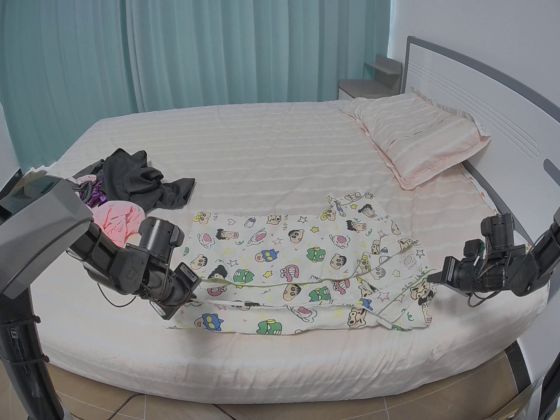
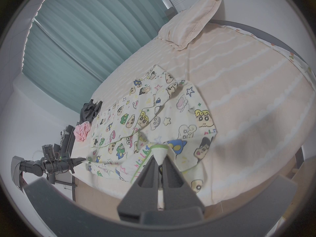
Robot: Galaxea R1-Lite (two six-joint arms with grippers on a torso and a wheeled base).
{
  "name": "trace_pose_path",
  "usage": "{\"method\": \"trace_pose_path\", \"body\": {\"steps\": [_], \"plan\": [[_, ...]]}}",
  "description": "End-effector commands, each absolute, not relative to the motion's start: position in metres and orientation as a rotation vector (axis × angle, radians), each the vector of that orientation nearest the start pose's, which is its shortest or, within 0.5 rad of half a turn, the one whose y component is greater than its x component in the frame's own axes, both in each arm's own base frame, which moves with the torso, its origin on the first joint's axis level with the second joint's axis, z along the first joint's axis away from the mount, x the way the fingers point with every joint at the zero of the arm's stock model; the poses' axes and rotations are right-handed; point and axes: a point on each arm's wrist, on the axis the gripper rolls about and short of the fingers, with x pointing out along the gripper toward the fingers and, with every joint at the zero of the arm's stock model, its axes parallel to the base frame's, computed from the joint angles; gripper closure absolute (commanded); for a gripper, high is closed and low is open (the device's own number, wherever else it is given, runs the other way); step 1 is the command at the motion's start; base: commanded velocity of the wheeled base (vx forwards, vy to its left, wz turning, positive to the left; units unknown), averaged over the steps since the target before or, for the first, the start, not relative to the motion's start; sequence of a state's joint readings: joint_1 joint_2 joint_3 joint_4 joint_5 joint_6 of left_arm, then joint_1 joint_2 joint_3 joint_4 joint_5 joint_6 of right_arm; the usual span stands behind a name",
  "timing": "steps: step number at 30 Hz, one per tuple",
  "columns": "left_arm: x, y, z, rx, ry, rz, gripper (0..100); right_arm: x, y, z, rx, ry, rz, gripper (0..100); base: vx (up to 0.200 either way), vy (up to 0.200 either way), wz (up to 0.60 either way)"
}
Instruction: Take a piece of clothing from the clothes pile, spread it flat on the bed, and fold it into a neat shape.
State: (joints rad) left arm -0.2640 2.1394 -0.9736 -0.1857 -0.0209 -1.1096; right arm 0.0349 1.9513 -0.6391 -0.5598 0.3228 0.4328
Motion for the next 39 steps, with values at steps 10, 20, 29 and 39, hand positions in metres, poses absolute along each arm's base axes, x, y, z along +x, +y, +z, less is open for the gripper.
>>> {"method": "trace_pose_path", "body": {"steps": [10, 20, 29, 39], "plan": [[0.366, -0.089, 0.025, -0.907, 0.986, 0.324, 100, 0.333, 0.011, 0.043, 0.523, 0.753, 0.164, 100, 0.0, 0.0, 0.0], [0.384, -0.094, 0.027, -0.913, 0.942, 0.305, 100, 0.355, 0.013, 0.043, 0.572, 0.704, 0.154, 100, 0.0, 0.0, 0.0], [0.399, -0.098, 0.022, -0.91, 0.916, 0.298, 100, 0.364, 0.013, 0.037, 0.582, 0.704, 0.145, 100, 0.0, 0.0, 0.0], [0.412, -0.101, 0.02, -0.906, 0.88, 0.3, 100, 0.37, 0.013, 0.037, 0.586, 0.693, 0.149, 100, 0.0, 0.0, 0.0]]}}
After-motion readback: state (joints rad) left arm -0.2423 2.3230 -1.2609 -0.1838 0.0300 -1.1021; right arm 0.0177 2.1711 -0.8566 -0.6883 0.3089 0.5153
